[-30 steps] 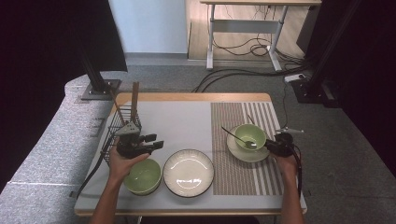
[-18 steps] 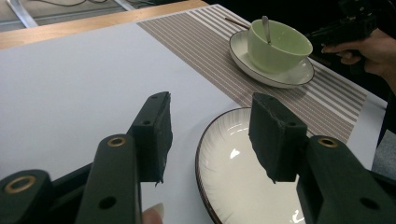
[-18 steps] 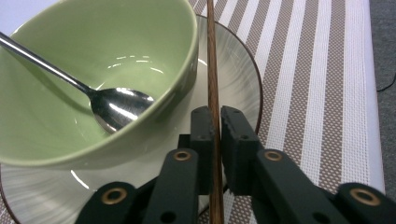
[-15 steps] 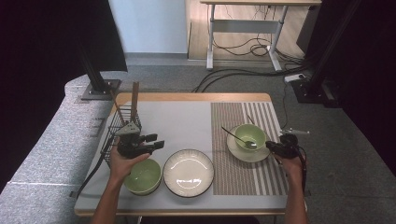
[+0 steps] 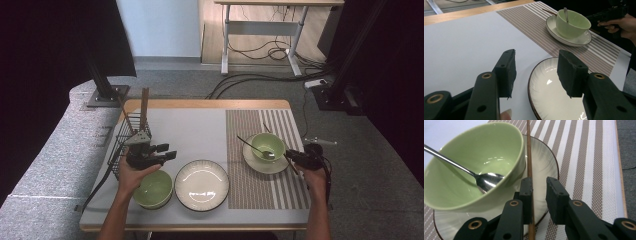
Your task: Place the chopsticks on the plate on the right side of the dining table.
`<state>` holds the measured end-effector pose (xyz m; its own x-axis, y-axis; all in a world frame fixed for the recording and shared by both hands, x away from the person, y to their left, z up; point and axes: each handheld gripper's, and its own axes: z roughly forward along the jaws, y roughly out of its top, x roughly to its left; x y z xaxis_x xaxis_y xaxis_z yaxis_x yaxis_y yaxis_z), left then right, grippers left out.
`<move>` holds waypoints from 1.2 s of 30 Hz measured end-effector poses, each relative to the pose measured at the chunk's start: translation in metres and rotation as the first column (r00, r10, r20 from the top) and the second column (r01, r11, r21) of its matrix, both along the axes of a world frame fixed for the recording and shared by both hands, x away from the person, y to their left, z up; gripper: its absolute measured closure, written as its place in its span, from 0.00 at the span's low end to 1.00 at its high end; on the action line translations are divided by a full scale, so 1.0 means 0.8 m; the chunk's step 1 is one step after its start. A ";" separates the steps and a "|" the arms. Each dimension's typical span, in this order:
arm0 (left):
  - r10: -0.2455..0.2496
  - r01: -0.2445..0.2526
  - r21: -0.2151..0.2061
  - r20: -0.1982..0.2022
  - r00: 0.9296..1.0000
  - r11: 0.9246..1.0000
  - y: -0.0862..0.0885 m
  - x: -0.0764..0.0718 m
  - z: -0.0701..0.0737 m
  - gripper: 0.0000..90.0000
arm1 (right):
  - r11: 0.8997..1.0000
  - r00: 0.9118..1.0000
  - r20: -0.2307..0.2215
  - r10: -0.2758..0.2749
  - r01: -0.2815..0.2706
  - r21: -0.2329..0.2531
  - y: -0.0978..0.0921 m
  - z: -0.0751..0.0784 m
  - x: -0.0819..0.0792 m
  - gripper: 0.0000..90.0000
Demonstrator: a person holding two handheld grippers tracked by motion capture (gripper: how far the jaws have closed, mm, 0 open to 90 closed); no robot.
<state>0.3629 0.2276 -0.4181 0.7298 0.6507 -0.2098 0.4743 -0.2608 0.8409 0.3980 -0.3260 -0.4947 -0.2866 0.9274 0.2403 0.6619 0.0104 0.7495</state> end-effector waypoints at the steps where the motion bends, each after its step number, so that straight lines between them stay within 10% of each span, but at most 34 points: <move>1: 0.000 0.000 0.000 0.000 1.000 1.000 0.000 0.000 0.000 0.55 | 1.000 1.000 -0.003 0.005 -0.005 0.000 0.000 -0.001 0.000 0.85; 20: 0.005 -0.005 -0.007 0.003 1.000 1.000 0.002 0.000 0.002 0.55 | 0.993 0.995 -0.013 0.099 -0.100 -0.068 0.008 -0.002 -0.003 0.94; 36: 0.004 -0.004 -0.007 0.000 1.000 1.000 0.001 0.001 0.001 0.55 | 0.995 0.995 0.008 0.099 -0.099 -0.031 0.006 -0.007 0.001 0.88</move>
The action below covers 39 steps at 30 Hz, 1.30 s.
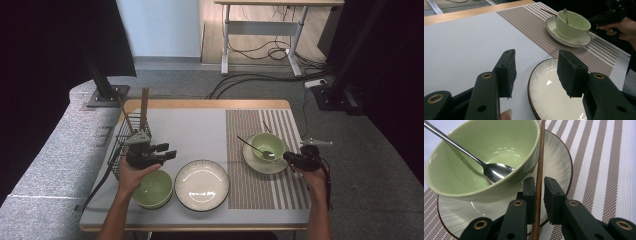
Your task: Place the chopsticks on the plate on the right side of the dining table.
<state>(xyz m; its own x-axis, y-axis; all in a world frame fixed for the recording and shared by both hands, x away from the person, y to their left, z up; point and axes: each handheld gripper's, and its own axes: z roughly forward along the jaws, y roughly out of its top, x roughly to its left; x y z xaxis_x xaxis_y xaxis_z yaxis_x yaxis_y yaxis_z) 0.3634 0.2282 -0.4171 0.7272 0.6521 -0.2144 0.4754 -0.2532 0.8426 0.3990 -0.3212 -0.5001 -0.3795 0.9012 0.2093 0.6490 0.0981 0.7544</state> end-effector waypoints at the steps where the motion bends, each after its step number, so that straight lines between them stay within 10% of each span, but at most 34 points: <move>1: -0.001 0.001 0.001 0.000 1.000 1.000 0.000 0.000 0.000 0.55 | 1.000 1.000 0.000 -0.001 0.001 0.000 -0.001 0.000 0.000 0.86; 23: 0.021 -0.021 0.001 0.022 1.000 1.000 0.010 -0.003 0.012 0.55 | 0.996 0.992 0.110 -0.054 0.046 0.079 -0.014 0.037 -0.023 0.76; 39: 0.055 -0.055 0.001 0.042 0.998 0.998 0.027 -0.007 0.030 0.54 | 0.993 0.986 0.161 0.047 -0.064 0.103 0.030 0.057 -0.027 0.63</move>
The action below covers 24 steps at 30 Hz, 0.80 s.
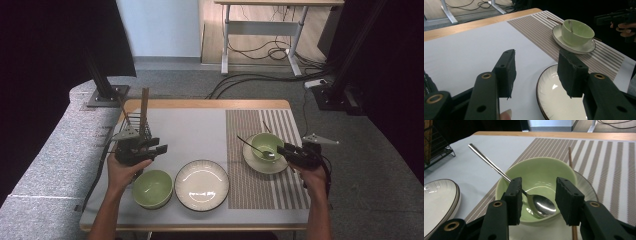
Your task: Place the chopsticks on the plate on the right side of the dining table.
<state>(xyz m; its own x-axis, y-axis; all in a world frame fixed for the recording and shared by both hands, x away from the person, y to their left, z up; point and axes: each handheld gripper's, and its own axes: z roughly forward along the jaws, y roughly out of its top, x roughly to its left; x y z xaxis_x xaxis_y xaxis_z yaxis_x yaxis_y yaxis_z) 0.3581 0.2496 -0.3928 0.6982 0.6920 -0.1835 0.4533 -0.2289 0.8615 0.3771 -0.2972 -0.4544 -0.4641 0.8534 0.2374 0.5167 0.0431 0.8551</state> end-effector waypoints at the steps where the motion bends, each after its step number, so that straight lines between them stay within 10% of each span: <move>1: 0.000 0.000 0.000 0.000 1.000 1.000 0.000 0.000 0.000 0.54 | 1.000 1.000 0.000 0.000 0.000 0.000 0.000 0.000 0.000 0.63; 24: 0.083 -0.083 -0.040 0.021 0.996 0.996 0.047 0.007 0.016 0.54 | 0.999 0.999 -0.009 0.046 -0.046 -0.005 0.033 -0.011 0.009 0.57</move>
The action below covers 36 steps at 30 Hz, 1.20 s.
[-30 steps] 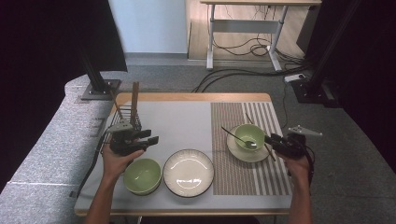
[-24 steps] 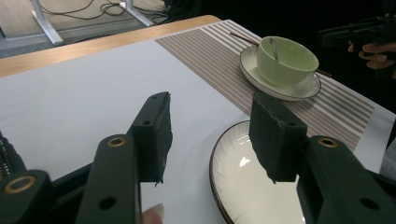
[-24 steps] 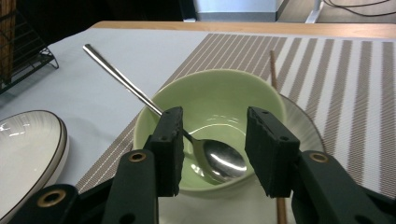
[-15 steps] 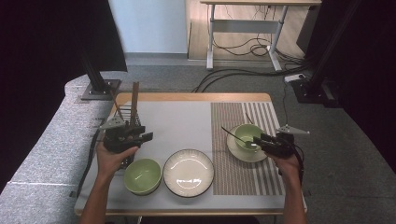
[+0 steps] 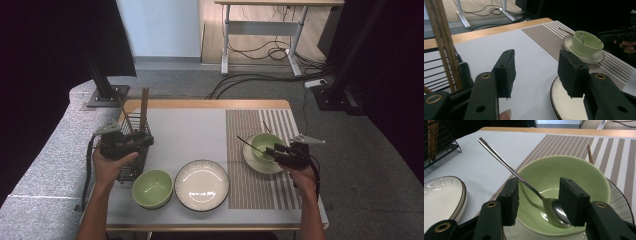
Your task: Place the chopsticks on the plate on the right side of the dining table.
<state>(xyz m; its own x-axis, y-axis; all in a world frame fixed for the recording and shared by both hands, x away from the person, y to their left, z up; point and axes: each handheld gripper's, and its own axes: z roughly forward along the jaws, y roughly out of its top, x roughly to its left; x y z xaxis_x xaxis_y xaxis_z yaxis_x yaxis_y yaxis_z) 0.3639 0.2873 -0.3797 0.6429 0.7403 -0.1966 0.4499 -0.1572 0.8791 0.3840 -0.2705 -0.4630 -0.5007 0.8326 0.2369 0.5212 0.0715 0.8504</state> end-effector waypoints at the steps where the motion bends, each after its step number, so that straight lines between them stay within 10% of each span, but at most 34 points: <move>1: 0.000 0.000 0.000 0.000 1.000 1.000 0.000 0.000 0.000 0.54 | 1.000 1.000 0.000 0.000 0.000 0.000 0.000 0.000 0.000 0.57; 36: 0.118 -0.119 -0.026 -0.026 0.993 0.993 0.067 0.030 0.000 0.52 | 0.999 1.000 0.013 -0.013 0.013 -0.044 0.014 -0.002 -0.002 0.56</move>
